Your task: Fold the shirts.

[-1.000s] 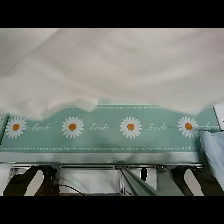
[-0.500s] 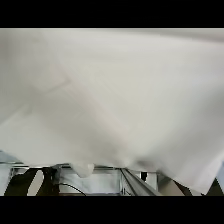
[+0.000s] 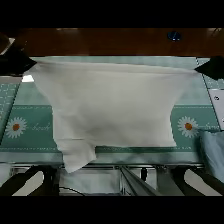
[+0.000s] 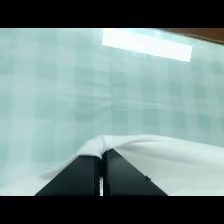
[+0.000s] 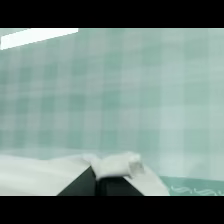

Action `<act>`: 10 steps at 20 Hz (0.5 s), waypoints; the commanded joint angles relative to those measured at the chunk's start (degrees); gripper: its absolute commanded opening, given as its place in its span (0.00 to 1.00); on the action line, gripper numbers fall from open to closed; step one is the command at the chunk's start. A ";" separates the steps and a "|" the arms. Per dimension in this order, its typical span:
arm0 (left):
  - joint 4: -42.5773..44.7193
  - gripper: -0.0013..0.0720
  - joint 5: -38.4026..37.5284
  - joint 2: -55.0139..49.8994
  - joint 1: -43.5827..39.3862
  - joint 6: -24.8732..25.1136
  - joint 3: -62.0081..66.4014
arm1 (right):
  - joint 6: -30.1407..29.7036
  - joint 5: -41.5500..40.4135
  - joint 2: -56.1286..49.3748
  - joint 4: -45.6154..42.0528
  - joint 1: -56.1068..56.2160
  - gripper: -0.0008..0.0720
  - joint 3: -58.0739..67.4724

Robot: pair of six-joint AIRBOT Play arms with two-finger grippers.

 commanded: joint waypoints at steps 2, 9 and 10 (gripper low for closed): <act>-1.20 0.04 16.24 -20.85 -5.44 -1.05 6.67 | -5.11 -7.58 -24.52 8.74 -0.04 0.04 7.58; -1.22 0.04 12.28 -40.46 -6.43 -9.68 20.55 | 0.70 -5.70 -46.40 8.48 4.17 0.04 29.79; -1.03 0.04 11.04 -40.98 -6.43 -9.62 20.55 | 0.68 -6.10 -46.82 8.44 4.57 0.04 29.79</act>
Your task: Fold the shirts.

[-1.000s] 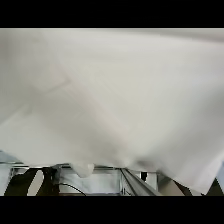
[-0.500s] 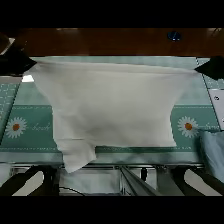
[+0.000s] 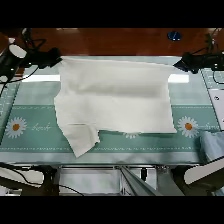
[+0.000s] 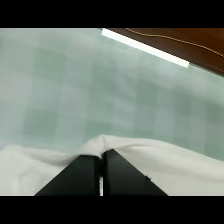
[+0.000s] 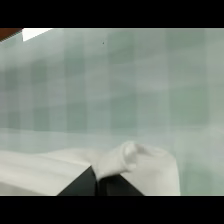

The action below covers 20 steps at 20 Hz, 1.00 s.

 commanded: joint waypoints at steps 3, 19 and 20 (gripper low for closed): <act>-0.22 0.04 -6.56 -4.81 0.02 0.44 3.06 | 1.57 0.87 -5.81 0.92 1.18 0.04 4.92; 8.85 0.08 -40.17 -4.90 1.53 8.39 -1.07 | 1.25 16.55 -2.60 -8.41 -0.59 0.10 -8.48; 8.90 0.39 -40.63 -4.85 1.33 7.52 -1.01 | 3.48 15.65 -2.49 -8.31 -0.57 0.40 -8.44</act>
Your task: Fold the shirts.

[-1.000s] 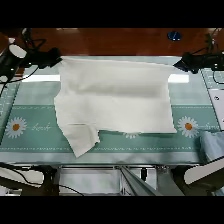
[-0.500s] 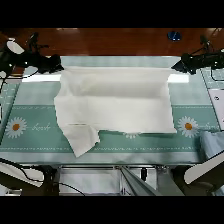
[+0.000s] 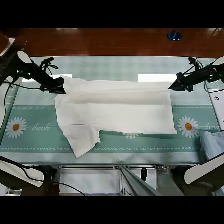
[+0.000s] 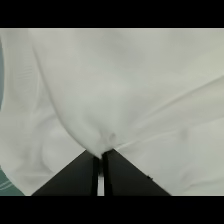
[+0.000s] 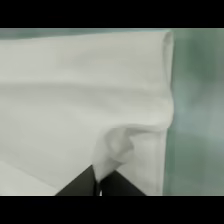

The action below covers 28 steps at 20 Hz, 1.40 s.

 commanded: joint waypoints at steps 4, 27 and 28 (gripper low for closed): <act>1.66 0.72 -5.31 2.73 1.18 -1.68 -0.52 | 3.21 1.25 4.50 -1.86 -1.97 0.58 -2.10; -26.58 0.71 19.21 43.76 20.57 10.51 -72.83 | -1.14 -19.58 55.28 12.02 -11.89 0.58 -59.32; -28.02 0.67 21.75 43.76 18.91 10.73 -73.85 | -1.11 -19.74 55.30 12.31 -11.89 0.58 -59.30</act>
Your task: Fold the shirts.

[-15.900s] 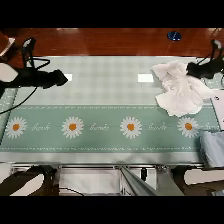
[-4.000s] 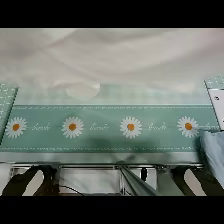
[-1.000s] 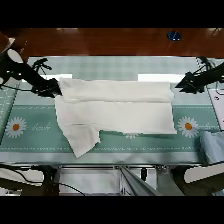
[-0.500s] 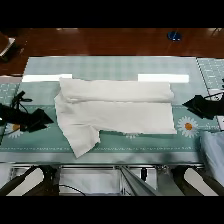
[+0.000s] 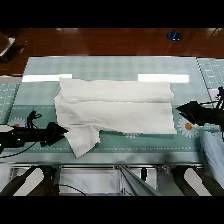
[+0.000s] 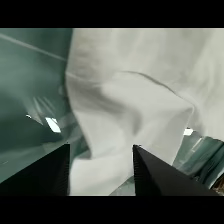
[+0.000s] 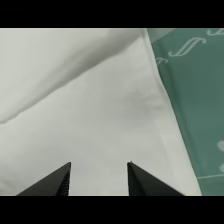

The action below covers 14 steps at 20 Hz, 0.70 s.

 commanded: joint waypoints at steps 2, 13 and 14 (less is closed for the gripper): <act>-4.92 0.47 11.34 0.15 -6.80 1.62 -4.13 | 0.63 0.17 0.22 2.10 -1.16 0.58 -0.22; -5.53 0.04 10.56 0.20 -12.02 3.10 -3.45 | 8.87 12.15 0.13 -17.81 -10.82 0.58 -4.70; -5.55 0.04 10.56 0.20 -12.02 3.10 -3.45 | 9.51 12.15 -0.02 -18.95 -10.82 0.58 -4.70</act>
